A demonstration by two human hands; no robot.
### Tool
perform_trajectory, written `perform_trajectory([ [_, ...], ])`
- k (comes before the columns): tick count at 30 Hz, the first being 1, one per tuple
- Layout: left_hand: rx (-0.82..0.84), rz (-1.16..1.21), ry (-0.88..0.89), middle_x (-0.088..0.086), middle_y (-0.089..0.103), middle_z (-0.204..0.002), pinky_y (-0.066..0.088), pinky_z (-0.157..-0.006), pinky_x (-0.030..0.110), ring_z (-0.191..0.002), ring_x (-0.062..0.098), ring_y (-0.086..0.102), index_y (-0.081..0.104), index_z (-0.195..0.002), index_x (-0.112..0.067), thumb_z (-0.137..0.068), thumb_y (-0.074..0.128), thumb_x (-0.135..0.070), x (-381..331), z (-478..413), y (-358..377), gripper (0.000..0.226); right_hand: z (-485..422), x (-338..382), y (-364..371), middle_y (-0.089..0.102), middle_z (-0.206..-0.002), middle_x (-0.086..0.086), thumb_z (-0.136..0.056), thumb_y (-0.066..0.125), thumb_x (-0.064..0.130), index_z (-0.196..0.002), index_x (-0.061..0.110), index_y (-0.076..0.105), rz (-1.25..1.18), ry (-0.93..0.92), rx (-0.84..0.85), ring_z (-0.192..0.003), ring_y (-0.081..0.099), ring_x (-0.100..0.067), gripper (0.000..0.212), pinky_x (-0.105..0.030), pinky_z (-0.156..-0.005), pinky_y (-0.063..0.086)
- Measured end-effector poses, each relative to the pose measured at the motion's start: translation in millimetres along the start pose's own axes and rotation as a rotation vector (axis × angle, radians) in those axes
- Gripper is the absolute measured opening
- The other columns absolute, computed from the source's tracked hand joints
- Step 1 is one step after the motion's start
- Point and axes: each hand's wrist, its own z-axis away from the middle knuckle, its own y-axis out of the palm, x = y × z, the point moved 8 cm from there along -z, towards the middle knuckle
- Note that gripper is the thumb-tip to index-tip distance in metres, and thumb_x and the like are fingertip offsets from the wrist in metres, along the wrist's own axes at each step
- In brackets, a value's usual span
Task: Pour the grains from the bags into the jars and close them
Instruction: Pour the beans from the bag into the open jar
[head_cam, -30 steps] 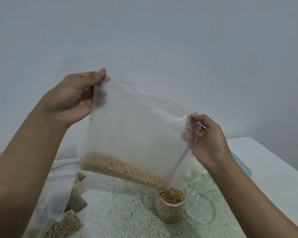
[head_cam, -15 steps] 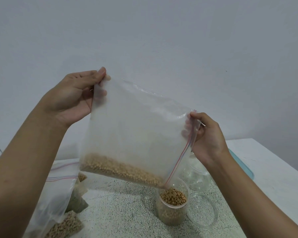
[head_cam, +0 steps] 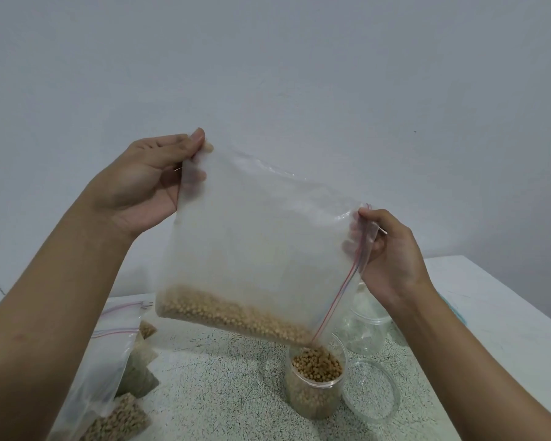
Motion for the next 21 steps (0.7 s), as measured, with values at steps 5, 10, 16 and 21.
perform_trajectory([
  [5, 0.018, -0.018, 0.010, 0.000, 0.061, -0.084, 0.052, -0.087, 0.030, -0.079, 0.015, 0.059, 0.079, -0.076, -0.019, -0.083, 0.071, -0.036, -0.3, -1.7, 7.6, 0.020, 3.4, 4.4, -5.2, 0.064, -0.077, 0.004, -0.093, 0.062, 0.010, -0.074, 0.020, 0.069, 0.003, 0.005, -0.018, -0.067, 0.060, -0.007, 0.023, -0.022, -0.059, 0.041],
  [10, 0.044, -0.027, 0.014, 0.000, 0.061, -0.085, 0.050, -0.091, 0.032, -0.083, 0.017, 0.058, 0.079, -0.078, -0.018, -0.077, 0.075, -0.038, -0.4, -1.7, 15.4, 0.020, 6.4, 8.1, -9.5, 0.061, -0.077, 0.004, -0.093, 0.061, 0.009, -0.076, 0.020, 0.066, -0.015, 0.003, -0.007, -0.065, 0.058, -0.007, 0.020, -0.020, -0.054, 0.040],
  [16, 0.047, -0.031, 0.011, 0.000, 0.059, -0.086, 0.043, -0.097, 0.038, -0.084, 0.018, 0.056, 0.078, -0.078, -0.018, -0.083, 0.072, -0.035, -0.2, 1.2, 20.9, 0.019, 11.2, 8.9, -15.0, 0.061, -0.077, 0.004, -0.093, 0.060, 0.010, -0.079, 0.019, 0.065, -0.018, 0.022, -0.003, -0.064, 0.058, -0.007, 0.017, -0.020, -0.053, 0.044],
  [21, 0.048, -0.045, 0.019, -0.001, 0.059, -0.084, 0.043, -0.094, 0.036, -0.080, 0.016, 0.056, 0.077, -0.077, -0.018, -0.086, 0.069, -0.034, -1.8, 3.7, 21.7, 0.020, 14.2, 7.0, -15.9, 0.061, -0.077, 0.004, -0.093, 0.061, 0.011, -0.083, 0.018, 0.065, -0.039, 0.040, 0.010, -0.063, 0.057, -0.007, 0.012, -0.021, -0.053, 0.045],
])
